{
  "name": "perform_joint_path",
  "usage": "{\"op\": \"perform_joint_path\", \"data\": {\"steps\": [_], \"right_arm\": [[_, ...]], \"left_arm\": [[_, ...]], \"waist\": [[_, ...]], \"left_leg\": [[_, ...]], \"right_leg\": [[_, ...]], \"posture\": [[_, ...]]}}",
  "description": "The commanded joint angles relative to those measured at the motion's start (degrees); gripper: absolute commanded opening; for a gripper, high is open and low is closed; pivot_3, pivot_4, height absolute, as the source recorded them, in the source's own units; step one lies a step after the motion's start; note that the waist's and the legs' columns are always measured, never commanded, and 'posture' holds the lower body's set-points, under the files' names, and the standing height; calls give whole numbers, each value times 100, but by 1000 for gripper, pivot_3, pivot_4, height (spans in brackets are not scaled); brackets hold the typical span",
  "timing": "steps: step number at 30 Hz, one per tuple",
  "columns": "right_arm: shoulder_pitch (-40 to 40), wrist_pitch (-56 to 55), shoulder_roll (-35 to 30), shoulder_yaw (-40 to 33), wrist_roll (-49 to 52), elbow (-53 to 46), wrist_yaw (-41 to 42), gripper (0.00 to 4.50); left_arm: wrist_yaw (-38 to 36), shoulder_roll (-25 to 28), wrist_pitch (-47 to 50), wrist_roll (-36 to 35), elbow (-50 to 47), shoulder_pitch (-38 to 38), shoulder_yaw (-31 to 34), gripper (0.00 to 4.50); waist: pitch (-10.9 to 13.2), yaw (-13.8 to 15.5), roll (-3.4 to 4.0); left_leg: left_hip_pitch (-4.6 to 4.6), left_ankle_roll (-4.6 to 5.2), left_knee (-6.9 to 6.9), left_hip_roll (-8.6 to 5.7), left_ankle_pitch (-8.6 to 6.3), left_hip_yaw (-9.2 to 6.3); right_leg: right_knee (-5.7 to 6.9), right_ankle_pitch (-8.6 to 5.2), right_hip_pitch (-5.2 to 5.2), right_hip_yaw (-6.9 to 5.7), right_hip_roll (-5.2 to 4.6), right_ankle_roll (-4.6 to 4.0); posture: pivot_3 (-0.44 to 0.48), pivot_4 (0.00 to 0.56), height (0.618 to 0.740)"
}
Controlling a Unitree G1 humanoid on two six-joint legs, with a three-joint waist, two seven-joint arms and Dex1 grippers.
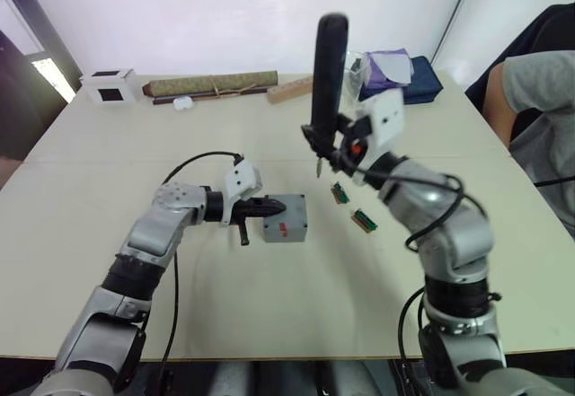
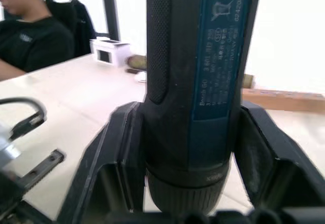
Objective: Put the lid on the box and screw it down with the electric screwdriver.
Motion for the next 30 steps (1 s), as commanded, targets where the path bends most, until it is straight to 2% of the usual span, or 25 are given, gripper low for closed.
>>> {"op": "perform_joint_path", "data": {"steps": [1,5,7,11,14,19,22,28,30], "right_arm": [[-757,1735,-486,-980,241,-91,-480,2066],[-1213,3294,-1217,-1235,234,239,-469,2066],[-1244,3796,-1795,-1194,340,562,-308,2066],[-942,3922,-2939,-631,814,1232,-54,2066],[-760,3922,-3321,-367,1007,1519,0,2066],[-355,3922,-3499,-59,1282,2247,-105,2066],[-292,3922,-3318,-28,1278,2781,-270,2066],[-328,3922,-3102,88,1164,3169,-509,2066],[-393,3922,-3084,50,1105,3224,-527,3066]], "left_arm": [[-154,78,170,-420,-514,-286,343,0],[-277,165,363,-749,-862,-401,499,0],[-313,205,521,-984,-1056,-495,633,0],[-427,319,709,-1330,-1358,-559,769,0],[-462,390,729,-1446,-1496,-545,824,0],[-435,509,801,-1608,-1678,-519,890,0],[-380,543,894,-1723,-1808,-496,925,0],[-243,613,1010,-1823,-2033,-409,944,0],[-186,650,1055,-1853,-2097,-372,956,0]], "waist": [[17,0,7],[26,19,14],[28,10,17],[57,-10,33],[76,-42,36],[89,-63,25],[93,-59,23],[91,-44,13],[91,-38,11]], "left_leg": [[-8,0,-1,0,0,0],[-84,-1,16,-3,2,2],[-84,0,10,-5,1,5],[-89,5,4,-6,-2,23],[-88,9,5,-4,-4,34],[-86,9,13,0,-3,31],[-86,9,16,0,-3,35],[-85,8,19,2,-3,34],[-84,8,21,2,-3,33]], "right_leg": [[1,0,-7,0,0,0],[7,6,-81,-4,-5,-3],[5,5,-83,-3,-7,-4],[-9,4,-85,-2,-7,-3],[-9,3,-85,2,-2,-1],[5,4,-85,3,6,0],[5,4,-85,4,5,0],[5,4,-83,5,9,0],[5,4,-81,5,9,0]], "posture": [[0,150,736],[0,150,736],[0,150,736],[0,150,736],[0,150,736],[0,150,736],[0,150,736],[0,150,736],[0,150,736]]}}
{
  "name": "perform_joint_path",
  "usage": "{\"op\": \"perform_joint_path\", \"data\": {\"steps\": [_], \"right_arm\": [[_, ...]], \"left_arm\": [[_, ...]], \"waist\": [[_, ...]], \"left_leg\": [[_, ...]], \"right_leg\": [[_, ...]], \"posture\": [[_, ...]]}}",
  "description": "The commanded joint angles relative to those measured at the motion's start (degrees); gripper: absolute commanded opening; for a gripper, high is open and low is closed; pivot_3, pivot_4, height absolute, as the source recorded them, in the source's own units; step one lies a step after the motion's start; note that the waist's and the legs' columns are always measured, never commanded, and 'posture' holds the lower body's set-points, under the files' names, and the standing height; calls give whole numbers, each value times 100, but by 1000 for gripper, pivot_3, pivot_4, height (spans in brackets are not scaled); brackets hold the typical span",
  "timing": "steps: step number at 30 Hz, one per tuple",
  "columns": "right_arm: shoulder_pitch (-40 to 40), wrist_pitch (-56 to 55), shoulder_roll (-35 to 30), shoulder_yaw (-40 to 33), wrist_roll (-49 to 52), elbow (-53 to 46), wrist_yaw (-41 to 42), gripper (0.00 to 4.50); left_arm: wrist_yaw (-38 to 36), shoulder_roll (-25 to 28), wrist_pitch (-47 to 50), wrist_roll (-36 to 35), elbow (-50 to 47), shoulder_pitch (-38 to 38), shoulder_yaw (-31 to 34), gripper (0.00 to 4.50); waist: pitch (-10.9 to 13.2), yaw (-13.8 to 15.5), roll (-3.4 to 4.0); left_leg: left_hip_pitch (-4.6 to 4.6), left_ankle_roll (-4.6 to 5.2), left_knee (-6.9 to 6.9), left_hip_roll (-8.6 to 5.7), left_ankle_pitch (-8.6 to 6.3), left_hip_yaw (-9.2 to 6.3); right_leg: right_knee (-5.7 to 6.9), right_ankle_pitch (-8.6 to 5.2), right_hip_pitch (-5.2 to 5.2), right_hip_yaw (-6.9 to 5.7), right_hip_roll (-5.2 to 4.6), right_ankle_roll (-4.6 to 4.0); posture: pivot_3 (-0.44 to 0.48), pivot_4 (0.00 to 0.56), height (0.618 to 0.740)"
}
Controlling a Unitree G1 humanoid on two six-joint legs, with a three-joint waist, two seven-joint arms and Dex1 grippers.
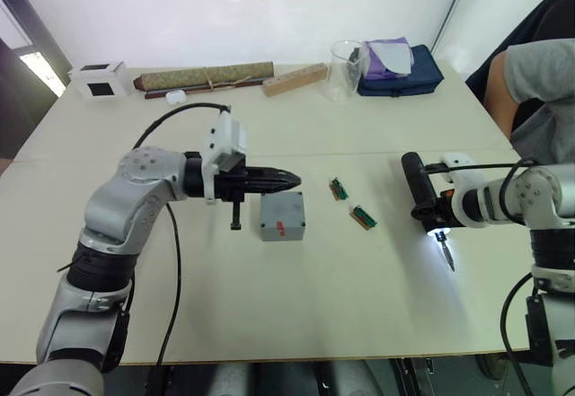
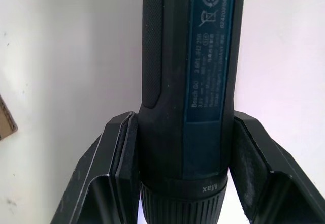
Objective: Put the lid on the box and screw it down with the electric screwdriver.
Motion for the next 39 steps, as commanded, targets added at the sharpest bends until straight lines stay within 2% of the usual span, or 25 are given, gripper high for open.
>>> {"op": "perform_joint_path", "data": {"steps": [1,5,10,14,15,18,19,20,24,26,31,39], "right_arm": [[-133,38,57,-75,-94,118,-72,3237],[-297,-45,-63,-27,-198,-191,-32,4483],[-707,-836,-473,407,-310,-1073,654,4483],[-562,-1608,-639,851,-199,-2139,1481,4483],[-514,-1679,-554,866,-183,-2282,1532,4022],[-133,-2187,-60,964,-231,-2727,1583,3133],[-36,-2340,41,997,-278,-2817,1616,2678],[95,-2514,109,1159,-356,-2932,1680,2358],[532,-3072,452,1777,-765,-3046,1700,590],[685,-3192,697,1967,-862,-2947,1676,55],[909,-3748,1041,2487,-1271,-2728,1888,55],[936,-3356,1461,2619,-1115,-2847,2239,55]], "left_arm": [[107,129,76,-132,-292,46,207,0],[163,226,80,-47,-287,151,192,0],[300,518,-233,457,180,200,223,0],[346,719,-399,681,680,380,338,0],[333,767,-458,747,781,451,326,0],[249,905,-707,1034,1013,788,161,0],[230,915,-754,1080,1055,840,134,0],[233,889,-821,1148,1133,884,84,0],[284,696,-972,1369,1332,1011,-129,0],[344,558,-1036,1463,1380,1044,-234,0],[455,213,-1223,1740,1714,884,-446,0],[568,-380,-1556,2137,2463,395,-743,0]], "waist": [[0,8,0],[1,25,1],[7,11,10],[6,-1,9],[6,-5,9],[5,-4,5],[5,8,5],[5,20,5],[6,75,2],[4,63,0],[4,32,-2],[4,37,-2]], "left_leg": [[1,0,2,0,0,0],[1,0,2,0,0,2],[1,0,0,-1,0,3],[4,0,-3,5,0,-3],[4,0,-4,6,0,-3],[3,0,0,6,0,0],[3,0,-1,6,0,2],[3,0,0,6,0,2],[-2,0,6,2,0,-1],[-2,-1,10,-1,0,0],[-1,-1,14,0,0,-4],[2,-2,21,0,1,-6]], "right_leg": [[0,0,1,0,0,0],[0,0,1,0,0,0],[1,0,-2,1,0,0],[1,0,-2,-4,9,0],[0,-1,-2,-4,9,0],[1,0,-2,-3,6,0],[1,0,-2,-2,3,0],[1,0,-2,-2,3,0],[3,0,0,-7,-5,0],[2,0,3,-6,-8,0],[9,1,2,-7,-3,0],[26,1,1,-7,-1,0]], "posture": [[0,150,736],[0,150,736],[0,150,736],[0,150,736],[0,150,736],[0,150,736],[0,150,736],[0,150,736],[0,150,736],[0,150,736],[0,150,736],[0,150,736]]}}
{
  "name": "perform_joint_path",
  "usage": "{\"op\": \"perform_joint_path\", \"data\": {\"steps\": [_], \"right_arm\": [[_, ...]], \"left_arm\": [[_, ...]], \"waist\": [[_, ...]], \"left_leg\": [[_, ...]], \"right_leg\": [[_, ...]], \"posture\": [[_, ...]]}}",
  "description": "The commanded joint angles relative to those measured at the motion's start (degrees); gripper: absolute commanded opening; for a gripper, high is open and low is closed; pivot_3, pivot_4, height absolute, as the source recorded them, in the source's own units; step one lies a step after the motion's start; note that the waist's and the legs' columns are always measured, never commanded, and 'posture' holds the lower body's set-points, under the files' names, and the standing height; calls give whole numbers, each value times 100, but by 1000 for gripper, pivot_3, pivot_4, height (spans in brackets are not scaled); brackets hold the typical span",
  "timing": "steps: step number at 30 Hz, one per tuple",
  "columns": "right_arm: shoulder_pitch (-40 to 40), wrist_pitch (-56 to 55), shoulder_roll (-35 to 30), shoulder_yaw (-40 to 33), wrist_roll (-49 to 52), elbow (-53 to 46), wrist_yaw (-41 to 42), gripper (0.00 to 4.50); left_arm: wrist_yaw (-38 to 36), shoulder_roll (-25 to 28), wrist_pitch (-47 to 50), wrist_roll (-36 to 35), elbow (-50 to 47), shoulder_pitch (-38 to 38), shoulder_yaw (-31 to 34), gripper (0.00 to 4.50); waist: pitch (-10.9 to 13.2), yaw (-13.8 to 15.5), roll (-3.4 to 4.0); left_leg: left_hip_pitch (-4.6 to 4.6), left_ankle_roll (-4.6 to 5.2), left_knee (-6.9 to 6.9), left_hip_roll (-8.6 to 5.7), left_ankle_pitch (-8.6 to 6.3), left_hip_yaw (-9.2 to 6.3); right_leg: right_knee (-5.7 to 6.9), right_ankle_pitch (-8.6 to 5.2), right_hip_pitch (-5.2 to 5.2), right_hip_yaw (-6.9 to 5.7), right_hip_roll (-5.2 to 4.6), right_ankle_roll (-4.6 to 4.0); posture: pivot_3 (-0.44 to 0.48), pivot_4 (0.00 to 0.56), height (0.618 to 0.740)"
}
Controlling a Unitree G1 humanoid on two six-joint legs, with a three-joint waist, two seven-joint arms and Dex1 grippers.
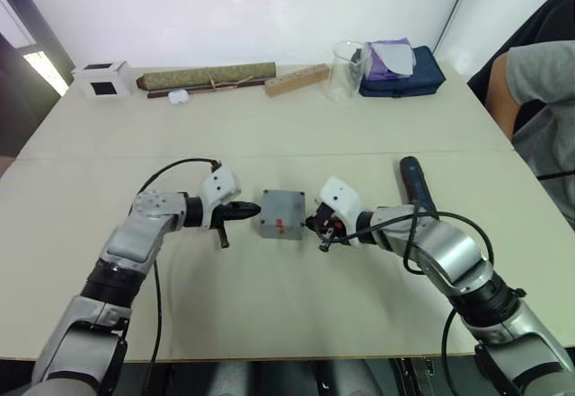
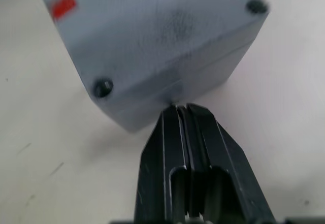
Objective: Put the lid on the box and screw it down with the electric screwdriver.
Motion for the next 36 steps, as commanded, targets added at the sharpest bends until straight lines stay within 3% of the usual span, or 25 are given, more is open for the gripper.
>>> {"op": "perform_joint_path", "data": {"steps": [1,8,15,19,23,29,36], "right_arm": [[-1,202,179,-47,313,-407,322,55],[71,617,147,78,413,-833,498,55],[-40,564,-625,-371,223,-926,640,55],[-124,195,-911,-603,1,-525,651,55],[-305,-298,-608,-714,-256,238,525,55],[-403,-907,47,-430,-576,995,548,55],[-175,-830,483,-171,-659,839,613,55]], "left_arm": [[56,-334,-273,182,284,-338,-174,0],[104,-630,-609,607,1006,-703,-323,0],[-354,10,-959,723,1174,-465,-222,0],[-813,366,-806,462,680,-178,-145,0],[-1077,389,-441,153,2,91,-154,0],[-794,49,-118,156,-313,102,-196,0],[-753,12,-168,246,-366,28,-234,0]], "waist": [[-1,9,0],[-1,14,-1],[-1,-10,-1],[-1,-21,-1],[-2,-15,0],[-2,6,-1],[-2,-7,-1]], "left_leg": [[0,0,1,0,0,0],[0,0,5,-2,0,-2],[1,0,4,-1,0,-8],[2,0,4,0,0,-4],[5,0,2,2,0,-3],[3,0,6,1,0,1],[5,-1,6,1,1,-3]], "right_leg": [[0,0,0,0,0,0],[2,0,1,-2,0,0],[5,0,0,-3,2,0],[5,0,1,-2,1,0],[6,0,1,-1,4,-1],[7,0,2,-1,1,-1],[15,0,1,-1,3,-1]], "posture": [[0,150,736],[0,150,736],[0,150,736],[0,150,736],[0,150,736],[0,150,736],[0,150,736]]}}
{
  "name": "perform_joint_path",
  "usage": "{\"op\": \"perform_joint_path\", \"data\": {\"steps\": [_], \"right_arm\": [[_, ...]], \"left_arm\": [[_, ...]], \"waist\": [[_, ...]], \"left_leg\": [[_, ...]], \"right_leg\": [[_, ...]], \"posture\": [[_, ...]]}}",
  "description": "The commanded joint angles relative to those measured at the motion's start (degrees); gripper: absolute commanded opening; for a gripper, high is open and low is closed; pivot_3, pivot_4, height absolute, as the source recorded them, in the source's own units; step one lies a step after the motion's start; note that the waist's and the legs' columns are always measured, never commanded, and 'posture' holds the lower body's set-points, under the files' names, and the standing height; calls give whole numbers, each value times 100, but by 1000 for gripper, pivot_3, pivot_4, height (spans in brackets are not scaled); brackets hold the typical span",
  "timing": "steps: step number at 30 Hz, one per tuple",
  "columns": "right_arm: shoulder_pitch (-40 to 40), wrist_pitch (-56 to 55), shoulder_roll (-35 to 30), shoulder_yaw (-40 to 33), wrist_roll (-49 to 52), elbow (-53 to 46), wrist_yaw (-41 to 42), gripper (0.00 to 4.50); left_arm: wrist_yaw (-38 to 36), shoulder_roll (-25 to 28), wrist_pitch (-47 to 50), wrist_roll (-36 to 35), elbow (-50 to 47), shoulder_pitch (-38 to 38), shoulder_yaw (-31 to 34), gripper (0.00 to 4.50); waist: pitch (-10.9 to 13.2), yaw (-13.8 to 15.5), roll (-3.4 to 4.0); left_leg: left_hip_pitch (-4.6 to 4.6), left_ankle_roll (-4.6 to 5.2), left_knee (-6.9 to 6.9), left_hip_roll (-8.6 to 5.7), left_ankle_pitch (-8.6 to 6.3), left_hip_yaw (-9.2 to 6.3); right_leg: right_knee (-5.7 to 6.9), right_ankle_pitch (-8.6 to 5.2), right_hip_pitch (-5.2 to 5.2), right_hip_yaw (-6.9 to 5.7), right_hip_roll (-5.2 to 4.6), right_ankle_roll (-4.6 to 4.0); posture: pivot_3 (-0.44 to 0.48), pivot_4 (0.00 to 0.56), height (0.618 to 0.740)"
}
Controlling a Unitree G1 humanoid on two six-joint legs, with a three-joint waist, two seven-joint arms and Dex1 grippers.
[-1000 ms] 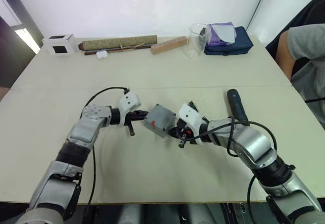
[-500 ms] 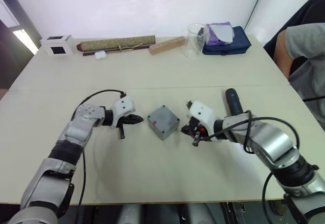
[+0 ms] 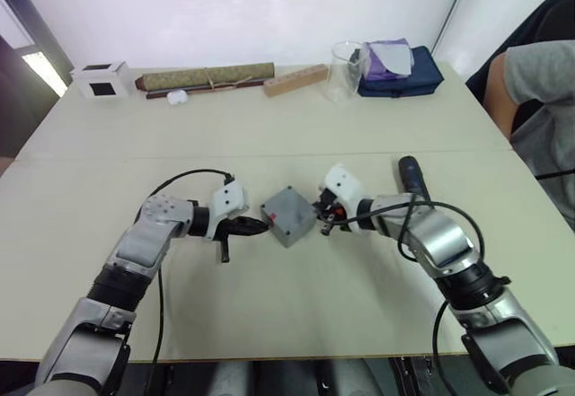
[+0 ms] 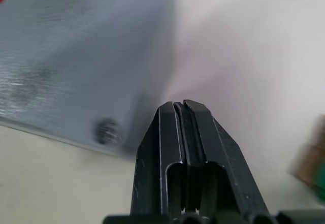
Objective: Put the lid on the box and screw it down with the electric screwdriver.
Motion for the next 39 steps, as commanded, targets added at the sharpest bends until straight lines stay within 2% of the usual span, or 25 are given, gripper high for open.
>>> {"op": "perform_joint_path", "data": {"steps": [1,8,22,24,27,31,32,33,39], "right_arm": [[118,57,112,42,53,-438,88,55],[349,453,167,4,173,-978,122,55],[408,589,120,24,21,-1233,40,55],[491,458,70,-187,-68,-1364,-131,55],[723,256,115,-925,-116,-1720,-588,55],[1195,25,-72,-1618,-89,-2236,-749,55],[1268,74,-95,-1755,-41,-2318,-775,662],[1335,229,-26,-1998,133,-2389,-803,811],[1633,243,-38,-2431,168,-2311,-1043,3042]], "left_arm": [[11,17,-44,-3,-191,-154,9,0],[-17,90,-65,16,-249,-149,15,0],[-141,415,17,-63,-505,17,125,0],[-194,514,95,-158,-693,61,220,0],[-330,746,321,-492,-1142,85,488,0],[-199,781,832,-1012,-1624,-163,831,0],[-170,775,937,-1119,-1719,-227,894,0],[-117,746,1020,-1200,-1794,-304,932,0],[124,552,1252,-1408,-2032,-585,831,0]], "waist": [[0,4,0],[0,-4,0],[0,-3,0],[0,-3,0],[1,2,-1],[0,37,-1],[0,44,-1],[0,35,-2],[-1,-6,-1]], "left_leg": [[0,0,1,0,0,1],[1,0,2,0,0,0],[1,0,12,0,0,0],[1,0,15,0,0,0],[-1,0,18,0,0,-2],[-1,0,34,-1,0,-4],[-1,0,37,-1,0,-5],[-2,0,40,-1,0,-6],[3,0,46,-1,0,-4]], "right_leg": [[0,0,0,0,-1,0],[4,0,0,0,0,0],[13,0,0,1,0,0],[16,0,0,1,0,0],[19,-1,0,0,0,-1],[27,-1,4,-1,-2,0],[27,-1,7,-1,-2,0],[27,-1,10,-3,-2,0],[38,0,12,0,0,0]], "posture": [[0,150,736],[0,150,736],[0,150,736],[0,150,736],[0,150,736],[0,150,736],[0,150,736],[0,150,736],[0,150,736]]}}
